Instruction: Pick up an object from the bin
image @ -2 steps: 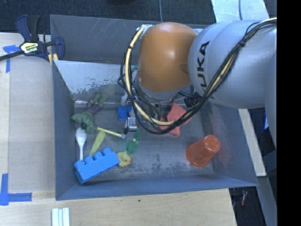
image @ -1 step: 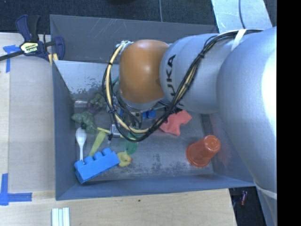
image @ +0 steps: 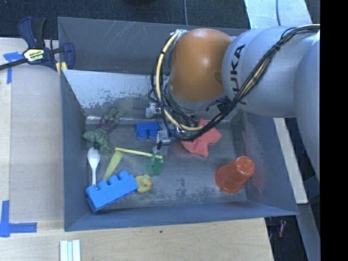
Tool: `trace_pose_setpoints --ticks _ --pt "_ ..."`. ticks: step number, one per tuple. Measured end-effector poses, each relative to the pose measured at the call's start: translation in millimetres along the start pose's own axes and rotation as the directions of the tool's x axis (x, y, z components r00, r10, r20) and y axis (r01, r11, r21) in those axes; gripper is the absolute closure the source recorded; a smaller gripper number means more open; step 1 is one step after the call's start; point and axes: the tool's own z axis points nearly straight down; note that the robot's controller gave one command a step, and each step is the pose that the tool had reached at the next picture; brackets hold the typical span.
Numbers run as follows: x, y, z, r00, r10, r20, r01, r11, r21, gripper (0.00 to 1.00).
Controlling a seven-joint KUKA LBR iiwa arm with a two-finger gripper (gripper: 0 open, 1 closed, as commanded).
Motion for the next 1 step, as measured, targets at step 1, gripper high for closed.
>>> trace_pose_setpoints --ticks 1 --pt "-24.9 1.3 18.4 0.997 -0.072 -0.012 0.072 0.997 -0.003 0.0"
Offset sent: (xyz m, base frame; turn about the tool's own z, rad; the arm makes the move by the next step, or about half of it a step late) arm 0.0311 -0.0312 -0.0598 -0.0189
